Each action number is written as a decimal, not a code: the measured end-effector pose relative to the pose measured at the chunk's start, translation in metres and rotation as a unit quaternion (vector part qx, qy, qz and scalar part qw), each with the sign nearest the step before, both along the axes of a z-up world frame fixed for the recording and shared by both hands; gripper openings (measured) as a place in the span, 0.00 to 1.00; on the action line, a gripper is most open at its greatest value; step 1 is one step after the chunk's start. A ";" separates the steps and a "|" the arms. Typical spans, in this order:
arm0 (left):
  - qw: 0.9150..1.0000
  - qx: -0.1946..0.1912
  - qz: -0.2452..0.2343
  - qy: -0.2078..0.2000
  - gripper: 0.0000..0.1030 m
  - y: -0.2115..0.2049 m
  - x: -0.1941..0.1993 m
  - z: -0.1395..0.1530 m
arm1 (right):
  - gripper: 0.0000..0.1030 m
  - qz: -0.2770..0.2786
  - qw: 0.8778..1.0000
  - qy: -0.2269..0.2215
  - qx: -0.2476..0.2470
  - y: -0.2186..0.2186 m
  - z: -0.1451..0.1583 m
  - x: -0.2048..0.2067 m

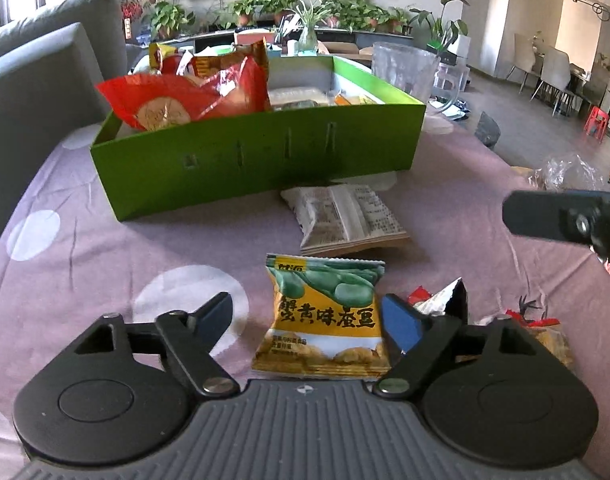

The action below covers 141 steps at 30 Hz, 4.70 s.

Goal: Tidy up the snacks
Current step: 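Move the left gripper to the yellow-green bean pack while the right gripper approaches the black-silver wrapper, then close the left gripper on the bean pack while the right gripper grasps the black-silver wrapper, then carry the bean pack into the box with the left gripper while the right gripper releases the wrapper there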

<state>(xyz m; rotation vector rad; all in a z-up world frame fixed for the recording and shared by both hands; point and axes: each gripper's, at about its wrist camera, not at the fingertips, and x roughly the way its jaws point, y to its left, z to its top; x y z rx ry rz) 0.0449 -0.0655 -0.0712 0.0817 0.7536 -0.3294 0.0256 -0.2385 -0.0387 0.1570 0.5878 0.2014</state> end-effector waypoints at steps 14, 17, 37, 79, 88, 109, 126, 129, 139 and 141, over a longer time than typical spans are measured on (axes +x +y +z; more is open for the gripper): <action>1.000 -0.011 0.009 -0.022 0.48 0.016 -0.006 0.008 | 0.58 0.089 0.996 0.004 -0.001 0.008 -0.004 -0.015; 0.999 -0.013 0.024 -0.034 0.48 0.026 -0.006 0.016 | 0.58 0.133 0.991 0.000 -0.020 0.020 -0.007 -0.020; 0.998 -0.020 0.046 -0.045 0.48 0.042 -0.005 0.023 | 0.58 0.174 0.976 0.056 -0.117 0.061 -0.036 -0.003; 0.997 -0.020 0.040 -0.067 0.48 0.030 -0.005 0.043 | 0.43 0.085 0.996 -0.024 -0.031 0.029 0.023 0.030; 0.995 -0.017 0.021 -0.093 0.48 0.016 0.007 0.063 | 0.43 0.073 0.996 -0.049 -0.016 0.027 0.040 0.056; 0.995 0.000 0.010 -0.104 0.48 -0.011 0.055 0.074 | 0.43 -0.007 0.999 -0.029 0.011 0.016 0.042 0.167; 0.994 -0.010 -0.005 -0.108 0.48 -0.042 0.109 0.080 | 0.52 -0.051 0.996 -0.063 0.044 -0.008 0.036 0.168; 0.995 -0.013 -0.001 -0.099 0.39 -0.048 0.122 0.076 | 0.52 -0.056 0.994 -0.074 0.055 -0.016 0.041 0.162; 0.996 -0.024 0.020 -0.081 0.38 -0.050 0.150 0.070 | 0.51 -0.050 0.992 -0.109 0.046 -0.019 0.052 0.149; 0.996 -0.024 0.025 -0.083 0.38 -0.046 0.149 0.070 | 0.51 -0.048 0.992 -0.108 0.045 -0.020 0.051 0.148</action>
